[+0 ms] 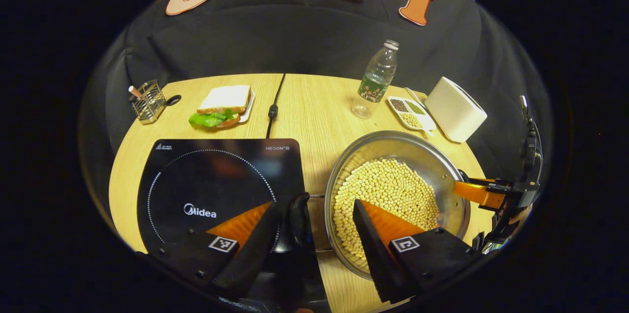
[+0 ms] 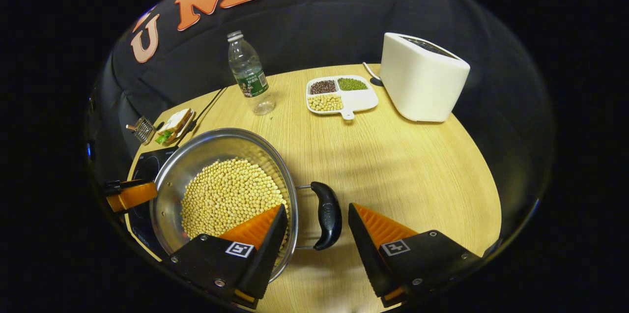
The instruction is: First push the handle of the pot to place it horizontally, then grasp the pot with both hands and set it on the induction cooktop.
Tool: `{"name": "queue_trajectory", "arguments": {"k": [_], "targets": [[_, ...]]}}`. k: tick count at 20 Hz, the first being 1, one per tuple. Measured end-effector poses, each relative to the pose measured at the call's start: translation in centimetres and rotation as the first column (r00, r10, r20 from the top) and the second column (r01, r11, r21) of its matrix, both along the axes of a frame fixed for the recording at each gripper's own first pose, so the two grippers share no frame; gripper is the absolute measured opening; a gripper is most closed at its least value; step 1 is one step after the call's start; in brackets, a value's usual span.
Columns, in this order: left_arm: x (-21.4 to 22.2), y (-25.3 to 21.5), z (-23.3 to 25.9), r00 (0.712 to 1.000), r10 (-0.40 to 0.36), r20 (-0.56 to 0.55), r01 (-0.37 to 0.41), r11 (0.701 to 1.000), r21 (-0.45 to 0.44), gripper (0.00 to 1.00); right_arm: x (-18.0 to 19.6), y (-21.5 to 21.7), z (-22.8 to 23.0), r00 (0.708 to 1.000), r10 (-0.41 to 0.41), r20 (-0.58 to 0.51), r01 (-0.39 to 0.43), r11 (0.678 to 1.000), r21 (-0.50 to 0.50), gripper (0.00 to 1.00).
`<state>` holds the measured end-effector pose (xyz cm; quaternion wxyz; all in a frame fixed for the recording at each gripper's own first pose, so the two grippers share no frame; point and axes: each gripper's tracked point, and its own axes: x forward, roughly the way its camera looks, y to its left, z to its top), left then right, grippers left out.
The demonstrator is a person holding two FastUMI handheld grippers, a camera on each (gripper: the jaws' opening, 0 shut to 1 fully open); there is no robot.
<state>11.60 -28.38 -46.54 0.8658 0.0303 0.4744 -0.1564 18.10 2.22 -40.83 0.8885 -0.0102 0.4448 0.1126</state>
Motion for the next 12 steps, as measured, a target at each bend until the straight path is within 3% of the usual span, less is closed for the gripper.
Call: {"name": "queue_trajectory", "arguments": {"k": [7,9,10,12], "targets": [[0.0,1.0,-1.1,1.0,0.009,-0.024,-0.008,0.999,0.039,0.96,0.1,0.9,-0.9,1.0,0.018,-0.024,-0.018,1.0,0.005,0.75],[-0.2,1.1,-1.3,0.999,-0.021,-0.024,0.023,0.997,0.079,0.94,0.3,0.4,-1.2,1.0,0.012,-0.022,-0.013,1.0,-0.023,0.71],[-0.3,1.1,-1.5,0.999,-0.027,-0.017,0.028,0.995,0.097,0.94,0.2,0.5,-0.9,1.0,0.01,-0.023,-0.01,1.0,-0.02,0.63],[-0.1,1.4,-1.8,0.999,-0.032,0.007,0.031,0.987,0.155,0.94,0.3,0.6,-1.2,1.0,0.011,-0.028,-0.011,1.0,-0.007,0.62]]}}
